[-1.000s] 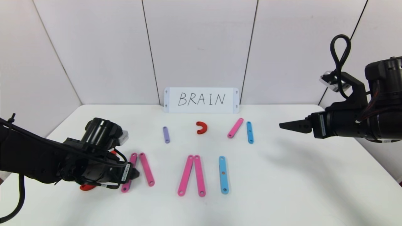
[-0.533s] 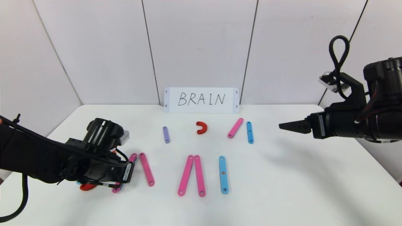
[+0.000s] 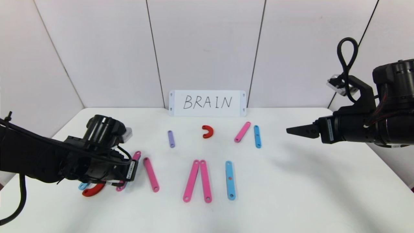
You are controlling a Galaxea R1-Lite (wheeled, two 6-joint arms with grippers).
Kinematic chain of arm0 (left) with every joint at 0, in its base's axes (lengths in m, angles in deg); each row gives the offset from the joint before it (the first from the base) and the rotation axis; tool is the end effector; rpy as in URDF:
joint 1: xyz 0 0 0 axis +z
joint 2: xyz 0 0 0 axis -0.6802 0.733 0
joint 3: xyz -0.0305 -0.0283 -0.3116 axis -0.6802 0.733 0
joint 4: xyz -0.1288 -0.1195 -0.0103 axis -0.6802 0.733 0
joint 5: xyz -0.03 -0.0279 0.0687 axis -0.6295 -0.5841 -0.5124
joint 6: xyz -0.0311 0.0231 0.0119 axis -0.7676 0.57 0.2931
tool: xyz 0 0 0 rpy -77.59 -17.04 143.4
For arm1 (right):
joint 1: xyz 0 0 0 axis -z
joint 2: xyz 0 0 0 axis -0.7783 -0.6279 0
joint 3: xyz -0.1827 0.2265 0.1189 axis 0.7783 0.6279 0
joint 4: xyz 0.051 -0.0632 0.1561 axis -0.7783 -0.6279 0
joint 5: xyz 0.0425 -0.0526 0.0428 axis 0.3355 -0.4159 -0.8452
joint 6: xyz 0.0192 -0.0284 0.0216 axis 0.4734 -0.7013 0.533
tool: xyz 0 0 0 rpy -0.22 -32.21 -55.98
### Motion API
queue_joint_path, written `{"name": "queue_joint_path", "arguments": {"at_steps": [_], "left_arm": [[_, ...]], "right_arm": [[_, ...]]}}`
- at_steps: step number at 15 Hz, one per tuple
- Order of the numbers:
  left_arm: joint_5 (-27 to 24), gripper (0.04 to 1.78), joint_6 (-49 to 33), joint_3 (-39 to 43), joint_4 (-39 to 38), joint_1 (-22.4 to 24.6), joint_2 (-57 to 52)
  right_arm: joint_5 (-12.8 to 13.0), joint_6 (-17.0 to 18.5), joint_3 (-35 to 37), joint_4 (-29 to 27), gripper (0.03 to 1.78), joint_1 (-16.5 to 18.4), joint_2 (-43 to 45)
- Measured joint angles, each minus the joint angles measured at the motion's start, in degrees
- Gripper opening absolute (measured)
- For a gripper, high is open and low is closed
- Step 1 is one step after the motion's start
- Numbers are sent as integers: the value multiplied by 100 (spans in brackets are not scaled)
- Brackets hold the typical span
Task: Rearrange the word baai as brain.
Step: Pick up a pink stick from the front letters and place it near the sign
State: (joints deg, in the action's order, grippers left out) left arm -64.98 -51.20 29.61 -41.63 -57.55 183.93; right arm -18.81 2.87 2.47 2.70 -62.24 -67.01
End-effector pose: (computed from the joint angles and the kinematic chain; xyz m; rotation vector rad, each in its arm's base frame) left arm 0.2820 -0.0703 0.1259 0.0492 0.8859 -0.1074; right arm 0.2617 0.0621 0.2255 0.0196 0.6066 0.4366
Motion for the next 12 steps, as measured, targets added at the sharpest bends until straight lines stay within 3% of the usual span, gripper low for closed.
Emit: {"name": "queue_joint_path", "arguments": {"at_steps": [6,12], "left_arm": [[-160,30,122,-1488,847,467,126],[-660,30,978,-3523,1831,1117,1014]], "right_arm": [[2,2,0,0,173,11,0],[2,0,0,5,173,13,0]]}}
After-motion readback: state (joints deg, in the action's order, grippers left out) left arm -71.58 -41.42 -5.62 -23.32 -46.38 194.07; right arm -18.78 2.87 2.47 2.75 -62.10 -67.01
